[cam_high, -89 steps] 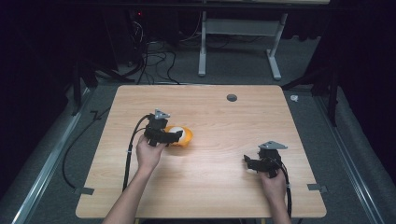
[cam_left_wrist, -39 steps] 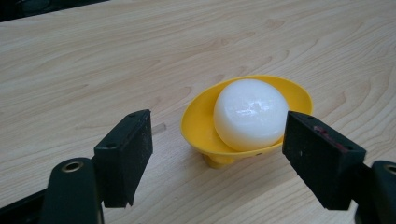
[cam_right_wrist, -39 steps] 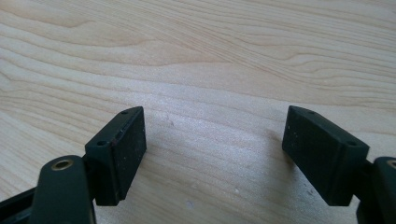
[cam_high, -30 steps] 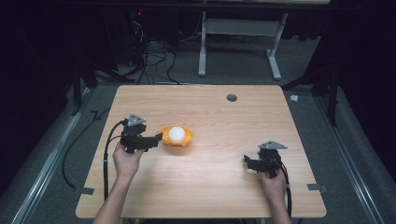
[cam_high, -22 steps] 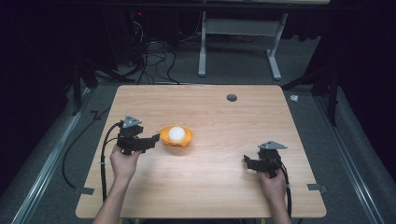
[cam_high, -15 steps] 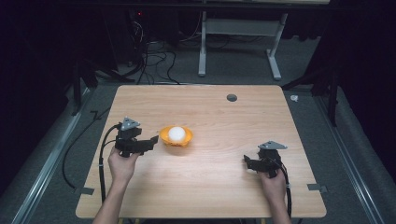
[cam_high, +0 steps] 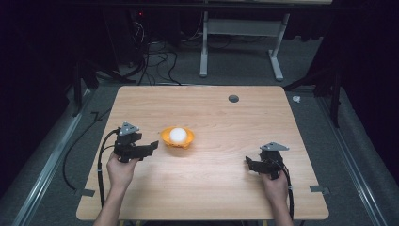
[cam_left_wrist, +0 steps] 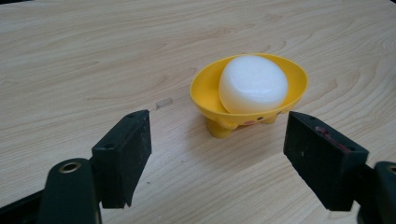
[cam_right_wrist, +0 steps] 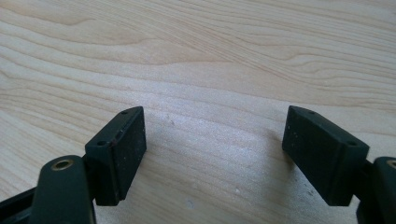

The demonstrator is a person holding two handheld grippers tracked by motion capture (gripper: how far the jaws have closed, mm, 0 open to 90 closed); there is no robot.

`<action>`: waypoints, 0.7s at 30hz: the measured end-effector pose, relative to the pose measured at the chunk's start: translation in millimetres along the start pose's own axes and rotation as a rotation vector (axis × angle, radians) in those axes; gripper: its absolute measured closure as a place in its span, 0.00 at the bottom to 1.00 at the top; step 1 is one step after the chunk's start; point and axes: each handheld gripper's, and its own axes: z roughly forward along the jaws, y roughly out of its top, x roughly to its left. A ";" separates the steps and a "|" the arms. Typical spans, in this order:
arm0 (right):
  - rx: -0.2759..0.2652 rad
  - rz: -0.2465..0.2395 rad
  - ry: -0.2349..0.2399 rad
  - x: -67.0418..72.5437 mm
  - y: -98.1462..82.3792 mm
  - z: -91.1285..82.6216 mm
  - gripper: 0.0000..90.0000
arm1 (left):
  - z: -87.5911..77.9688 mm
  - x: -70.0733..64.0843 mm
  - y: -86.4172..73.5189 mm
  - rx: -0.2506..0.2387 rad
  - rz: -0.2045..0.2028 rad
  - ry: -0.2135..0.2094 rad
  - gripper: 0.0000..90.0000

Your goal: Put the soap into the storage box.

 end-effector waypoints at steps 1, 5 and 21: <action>0.000 0.000 0.000 0.0 0.0 0.0 0.25 | -0.4 -0.4 -0.6 0.002 0.002 -0.001 0.27; 0.000 -0.001 0.000 0.0 0.0 0.0 0.25 | -1.5 -1.6 -3.6 0.005 0.003 -0.006 0.26; 0.000 -0.003 0.000 0.0 -0.1 0.1 0.25 | -1.7 -5.2 -18.6 0.032 0.012 -0.004 0.26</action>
